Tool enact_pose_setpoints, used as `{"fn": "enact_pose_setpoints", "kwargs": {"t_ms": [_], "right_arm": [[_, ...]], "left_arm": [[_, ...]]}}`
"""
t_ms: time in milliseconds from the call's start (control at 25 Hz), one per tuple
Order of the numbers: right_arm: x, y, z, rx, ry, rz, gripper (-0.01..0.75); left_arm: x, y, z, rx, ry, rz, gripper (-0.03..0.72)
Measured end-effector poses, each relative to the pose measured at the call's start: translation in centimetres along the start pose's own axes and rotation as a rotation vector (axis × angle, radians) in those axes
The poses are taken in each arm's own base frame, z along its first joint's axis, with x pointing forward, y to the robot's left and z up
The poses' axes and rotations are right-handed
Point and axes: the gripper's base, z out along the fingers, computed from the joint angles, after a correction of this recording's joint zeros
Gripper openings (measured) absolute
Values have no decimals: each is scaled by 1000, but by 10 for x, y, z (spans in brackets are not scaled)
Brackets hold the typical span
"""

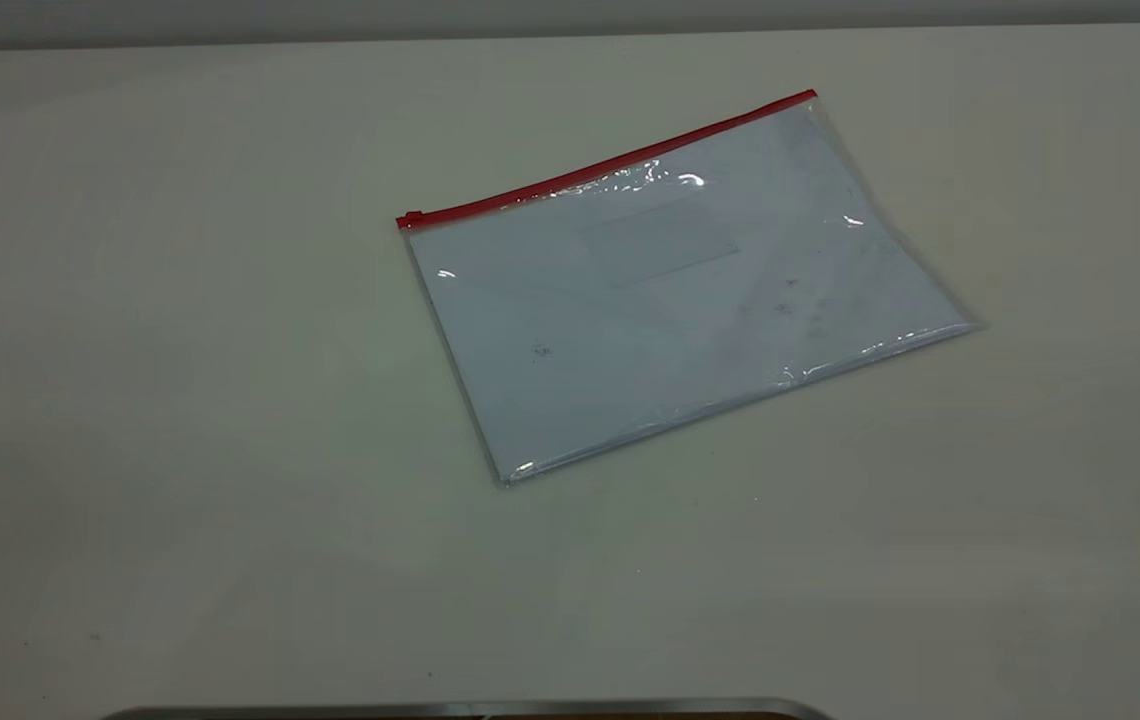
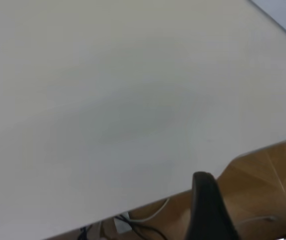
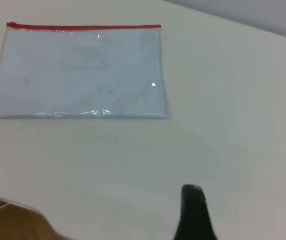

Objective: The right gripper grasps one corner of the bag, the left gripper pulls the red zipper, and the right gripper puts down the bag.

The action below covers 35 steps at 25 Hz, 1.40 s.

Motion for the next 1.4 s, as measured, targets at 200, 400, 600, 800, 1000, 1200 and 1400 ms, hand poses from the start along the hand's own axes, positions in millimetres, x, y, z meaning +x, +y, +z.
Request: {"fn": "enact_pose_setpoints", "kwargs": {"t_ms": [200,400,600,800,1000,1200,1400], "right_arm": [[3,-3,3,29,20,48,570],[3,-5,3,47,14,68,569],[3,-5,3,47,13,75,569],[3,-5,3,47,13,75,568],[3,-5,3,48,15,75,568],[3,-5,3,48,15,75,568],[3,-5,3,48,15,75,560]], "left_arm": [[1,-1,-1,15,-11,-5,523],[0,-10,-1,109,-20,-31,523],[4,-13,9,135,5,-34,523],[4,-14,10,135,1,-35,523],[4,-14,10,135,1,-34,523],[4,-14,10,135,1,-34,523],[7,-14,8,120,-22,-50,523]]}}
